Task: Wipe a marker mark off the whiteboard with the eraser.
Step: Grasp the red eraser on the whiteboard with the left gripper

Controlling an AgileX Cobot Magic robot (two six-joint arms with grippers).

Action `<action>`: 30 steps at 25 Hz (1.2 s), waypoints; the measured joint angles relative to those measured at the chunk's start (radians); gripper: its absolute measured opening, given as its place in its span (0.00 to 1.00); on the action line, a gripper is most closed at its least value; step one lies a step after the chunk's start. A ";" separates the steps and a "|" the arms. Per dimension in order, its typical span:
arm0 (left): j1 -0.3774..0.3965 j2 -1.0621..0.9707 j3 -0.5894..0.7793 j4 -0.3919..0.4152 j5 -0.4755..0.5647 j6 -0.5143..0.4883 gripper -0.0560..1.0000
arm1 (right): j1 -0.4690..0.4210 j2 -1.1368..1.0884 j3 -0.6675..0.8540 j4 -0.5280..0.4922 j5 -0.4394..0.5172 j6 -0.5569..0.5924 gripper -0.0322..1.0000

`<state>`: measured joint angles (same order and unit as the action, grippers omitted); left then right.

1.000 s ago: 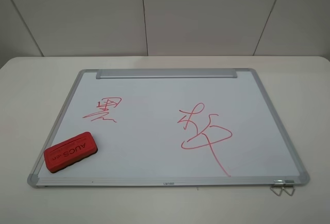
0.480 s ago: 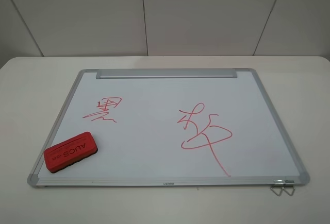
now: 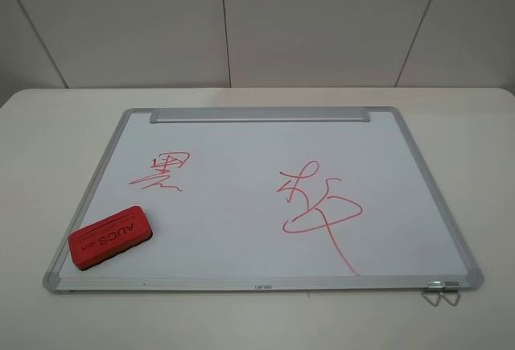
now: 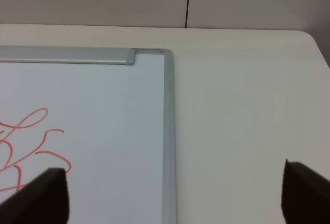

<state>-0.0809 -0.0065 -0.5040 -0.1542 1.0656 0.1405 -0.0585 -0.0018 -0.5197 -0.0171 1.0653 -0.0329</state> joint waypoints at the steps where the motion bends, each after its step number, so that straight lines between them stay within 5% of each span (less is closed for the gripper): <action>1: 0.000 0.000 0.000 0.000 0.000 0.000 0.75 | 0.000 0.000 0.000 0.000 0.000 0.000 0.72; 11: 0.023 0.047 -0.001 0.001 0.000 0.001 0.75 | 0.000 0.000 0.000 0.000 0.000 0.000 0.72; 21: 0.033 0.803 -0.124 0.043 -0.074 0.078 0.75 | 0.000 0.000 0.000 0.000 0.000 0.000 0.72; 30: -0.226 1.344 -0.327 0.209 -0.141 0.193 0.75 | 0.000 0.000 0.000 0.000 0.000 0.000 0.72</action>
<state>-0.3065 1.3372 -0.8306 0.0552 0.9249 0.3339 -0.0585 -0.0018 -0.5197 -0.0171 1.0653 -0.0329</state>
